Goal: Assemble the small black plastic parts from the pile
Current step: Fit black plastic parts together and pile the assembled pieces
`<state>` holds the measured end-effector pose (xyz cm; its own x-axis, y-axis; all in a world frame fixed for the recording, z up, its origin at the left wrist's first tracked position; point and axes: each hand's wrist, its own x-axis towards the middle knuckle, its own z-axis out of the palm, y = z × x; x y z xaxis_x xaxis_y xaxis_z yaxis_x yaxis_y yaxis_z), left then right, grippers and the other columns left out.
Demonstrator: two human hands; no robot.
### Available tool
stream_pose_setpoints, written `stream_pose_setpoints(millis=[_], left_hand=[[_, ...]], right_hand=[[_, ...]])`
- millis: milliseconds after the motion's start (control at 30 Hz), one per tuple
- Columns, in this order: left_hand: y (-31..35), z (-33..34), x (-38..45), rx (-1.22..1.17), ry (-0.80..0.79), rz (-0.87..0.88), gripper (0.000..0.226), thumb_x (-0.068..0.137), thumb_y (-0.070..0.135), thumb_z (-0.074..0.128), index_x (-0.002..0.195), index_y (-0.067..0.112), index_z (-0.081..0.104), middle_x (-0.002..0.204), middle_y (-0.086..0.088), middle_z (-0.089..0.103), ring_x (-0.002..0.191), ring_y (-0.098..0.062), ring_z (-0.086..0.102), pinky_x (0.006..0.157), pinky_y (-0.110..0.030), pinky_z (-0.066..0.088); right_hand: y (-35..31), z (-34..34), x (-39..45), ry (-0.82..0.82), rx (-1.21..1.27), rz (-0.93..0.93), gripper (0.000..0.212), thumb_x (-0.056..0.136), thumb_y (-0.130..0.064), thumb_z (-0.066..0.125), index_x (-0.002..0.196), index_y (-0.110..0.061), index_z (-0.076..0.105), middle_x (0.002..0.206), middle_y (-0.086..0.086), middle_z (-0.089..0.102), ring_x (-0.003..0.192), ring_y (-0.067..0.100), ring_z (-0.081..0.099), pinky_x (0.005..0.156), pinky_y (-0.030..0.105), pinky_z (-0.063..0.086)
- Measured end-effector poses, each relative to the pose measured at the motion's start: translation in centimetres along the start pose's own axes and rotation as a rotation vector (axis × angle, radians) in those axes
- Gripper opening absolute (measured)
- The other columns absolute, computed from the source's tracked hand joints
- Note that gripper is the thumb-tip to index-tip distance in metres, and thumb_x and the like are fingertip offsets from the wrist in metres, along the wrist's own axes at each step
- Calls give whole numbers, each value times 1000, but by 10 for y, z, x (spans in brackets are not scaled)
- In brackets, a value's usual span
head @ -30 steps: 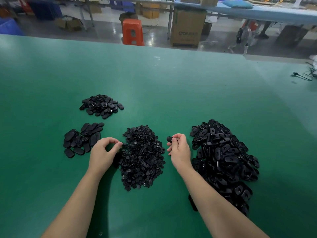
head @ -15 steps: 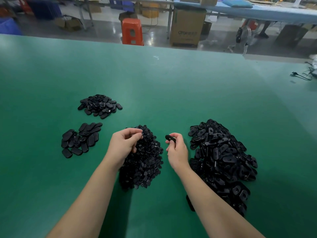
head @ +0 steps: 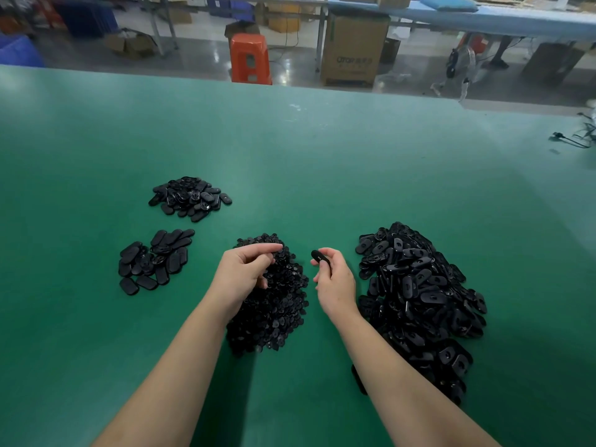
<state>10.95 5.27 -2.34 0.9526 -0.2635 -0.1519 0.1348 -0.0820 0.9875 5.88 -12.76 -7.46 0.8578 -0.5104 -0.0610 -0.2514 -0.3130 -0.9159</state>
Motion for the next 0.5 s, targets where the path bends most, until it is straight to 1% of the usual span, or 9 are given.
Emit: stream_pose_setpoints(millis=[67, 133, 233, 333, 400, 500], left_hand=[[0, 0, -1, 57, 9, 6, 34, 96, 6, 61, 96, 33, 81, 65, 11, 65, 51, -16, 50, 59, -29, 50], [1, 1, -2, 97, 17, 21, 28, 96, 9, 62, 96, 30, 80, 67, 9, 67, 52, -16, 51, 59, -26, 51], [3, 3, -3, 76, 13, 33, 17, 97, 6, 63, 98, 18, 75, 77, 1, 73, 51, -14, 51, 55, -24, 51], [3, 4, -3, -10, 7, 19, 5, 97, 2, 63, 99, 5, 66, 86, -10, 76, 51, -15, 55, 50, -27, 52], [2, 4, -3, -35, 11, 4, 3, 98, 2, 61, 100, 3, 63, 90, -11, 77, 50, -17, 59, 51, -29, 55], [1, 5, -1, -59, 32, -17, 6, 99, 3, 59, 103, 5, 63, 92, -9, 78, 53, -17, 64, 54, -29, 57]], right_hand=[[0, 0, -1, 0, -1, -1, 22, 106, -16, 45, 116, -33, 54, 99, -19, 69, 65, -1, 61, 75, 37, 59], [0, 0, -1, 0, 0, 1, 21, 105, -17, 45, 115, -33, 55, 99, -18, 70, 66, 0, 61, 75, 37, 59], [-1, 0, -1, 7, 13, 3, 21, 105, -16, 46, 114, -32, 55, 98, -17, 70, 65, 1, 62, 74, 39, 59], [-1, -1, -2, 10, 25, -1, 21, 105, -15, 45, 114, -32, 55, 99, -17, 70, 64, 1, 61, 76, 40, 59], [-1, -1, -1, 6, 30, 1, 23, 106, -14, 43, 118, -30, 54, 101, -17, 70, 64, 1, 60, 77, 41, 58], [0, -1, -1, -2, 32, 6, 30, 106, -13, 39, 129, -27, 51, 104, -18, 69, 66, 3, 59, 77, 42, 58]])
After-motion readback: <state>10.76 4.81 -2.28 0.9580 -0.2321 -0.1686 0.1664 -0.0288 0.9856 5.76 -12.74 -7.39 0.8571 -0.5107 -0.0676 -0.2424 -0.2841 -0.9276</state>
